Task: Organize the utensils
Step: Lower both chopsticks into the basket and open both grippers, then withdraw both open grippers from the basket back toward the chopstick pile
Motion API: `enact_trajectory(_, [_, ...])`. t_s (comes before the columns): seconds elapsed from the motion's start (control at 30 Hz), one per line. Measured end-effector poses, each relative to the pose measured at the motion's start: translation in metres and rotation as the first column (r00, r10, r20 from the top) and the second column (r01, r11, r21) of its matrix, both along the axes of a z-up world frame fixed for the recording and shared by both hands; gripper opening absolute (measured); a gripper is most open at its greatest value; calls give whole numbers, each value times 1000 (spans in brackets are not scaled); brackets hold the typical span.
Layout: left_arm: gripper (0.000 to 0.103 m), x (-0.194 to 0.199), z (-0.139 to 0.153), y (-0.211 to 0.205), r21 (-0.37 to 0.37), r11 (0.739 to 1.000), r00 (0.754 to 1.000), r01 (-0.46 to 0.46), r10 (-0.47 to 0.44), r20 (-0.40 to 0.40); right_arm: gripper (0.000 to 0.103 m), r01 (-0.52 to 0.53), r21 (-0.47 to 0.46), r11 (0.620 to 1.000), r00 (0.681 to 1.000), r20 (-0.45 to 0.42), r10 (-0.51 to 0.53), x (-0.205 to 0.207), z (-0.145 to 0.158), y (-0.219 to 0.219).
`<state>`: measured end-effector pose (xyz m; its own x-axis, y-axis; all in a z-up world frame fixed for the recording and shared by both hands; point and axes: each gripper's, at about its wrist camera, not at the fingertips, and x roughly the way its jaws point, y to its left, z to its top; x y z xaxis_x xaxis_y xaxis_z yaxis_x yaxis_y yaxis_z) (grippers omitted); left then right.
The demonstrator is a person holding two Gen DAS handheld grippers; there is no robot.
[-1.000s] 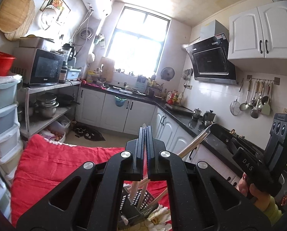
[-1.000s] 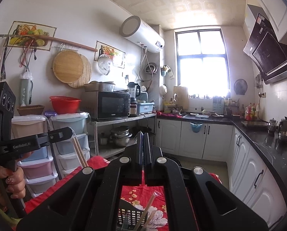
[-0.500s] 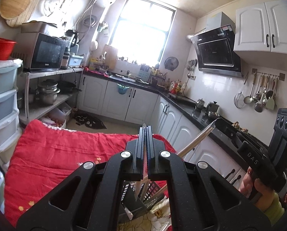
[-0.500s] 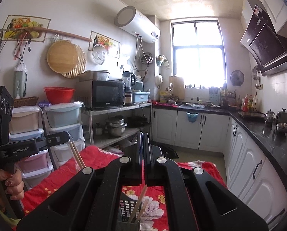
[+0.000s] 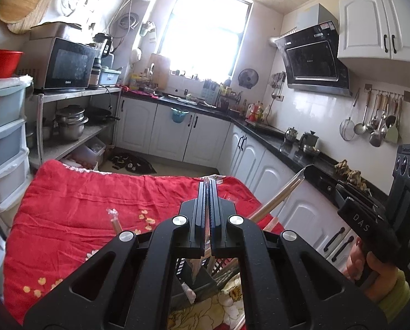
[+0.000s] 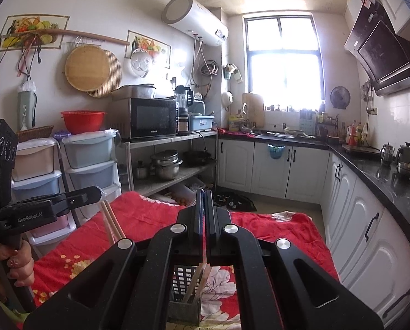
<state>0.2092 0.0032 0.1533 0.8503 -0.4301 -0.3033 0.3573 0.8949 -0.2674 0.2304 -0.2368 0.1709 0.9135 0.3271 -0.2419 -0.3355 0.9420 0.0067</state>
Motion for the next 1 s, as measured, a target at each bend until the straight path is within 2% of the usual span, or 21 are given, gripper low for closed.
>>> enact_trajectory(0.87, [1, 2, -39, 1, 34, 999, 995, -4, 7, -101, 2, -54, -32, 998, 994, -93, 51, 3, -41, 18])
enact_trajectory(0.9, [2, 2, -39, 2, 31, 1000, 994, -4, 8, -105, 3, -55, -34, 998, 994, -94, 52, 3, -42, 19])
enact_trajectory(1.0, [11, 1, -41, 4, 28, 1000, 994, -6, 9, -111, 20, -58, -33, 998, 994, -96, 55, 2, -44, 18])
